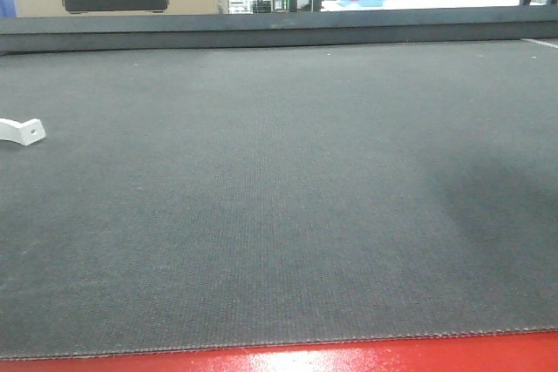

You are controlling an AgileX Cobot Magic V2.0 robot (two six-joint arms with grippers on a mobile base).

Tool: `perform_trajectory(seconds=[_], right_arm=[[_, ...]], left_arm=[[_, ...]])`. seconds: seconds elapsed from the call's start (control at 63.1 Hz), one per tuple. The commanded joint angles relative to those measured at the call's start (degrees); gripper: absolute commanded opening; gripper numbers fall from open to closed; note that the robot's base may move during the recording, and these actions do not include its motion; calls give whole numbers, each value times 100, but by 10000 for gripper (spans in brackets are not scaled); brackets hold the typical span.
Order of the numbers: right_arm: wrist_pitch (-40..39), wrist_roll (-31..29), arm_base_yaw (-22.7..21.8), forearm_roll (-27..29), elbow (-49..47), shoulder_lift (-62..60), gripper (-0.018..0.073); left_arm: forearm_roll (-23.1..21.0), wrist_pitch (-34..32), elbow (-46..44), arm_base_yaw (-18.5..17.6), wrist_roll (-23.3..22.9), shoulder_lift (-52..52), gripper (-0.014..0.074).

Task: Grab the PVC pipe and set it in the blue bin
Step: 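Lift both held clamps up off the felt table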

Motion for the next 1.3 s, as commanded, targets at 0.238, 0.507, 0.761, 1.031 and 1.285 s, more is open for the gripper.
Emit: perform_trajectory(seconds=[0.238,0.507,0.761,1.031,1.285], right_arm=[[-727,-92,8,45,-13,-437,-167],[-1042,-352,8,45,-2,-1019,-167],[-1107,-395,8,34,7,-1464,-167],[-1112,-395,8,-143,7,-1826,-153],[-1041,-395,8,-146,7,-1934,-154]], left_arm=[[-50,82,-43,31,-1,-705,-111],[-90,529,-43,31,-1,-2023,-111],[-133,911,-43,31,-12,-3457,-111],[-226,1401,-43,31,-12,-4626,-111],[-392,1798,-43,31,-12,-5303,-111]])
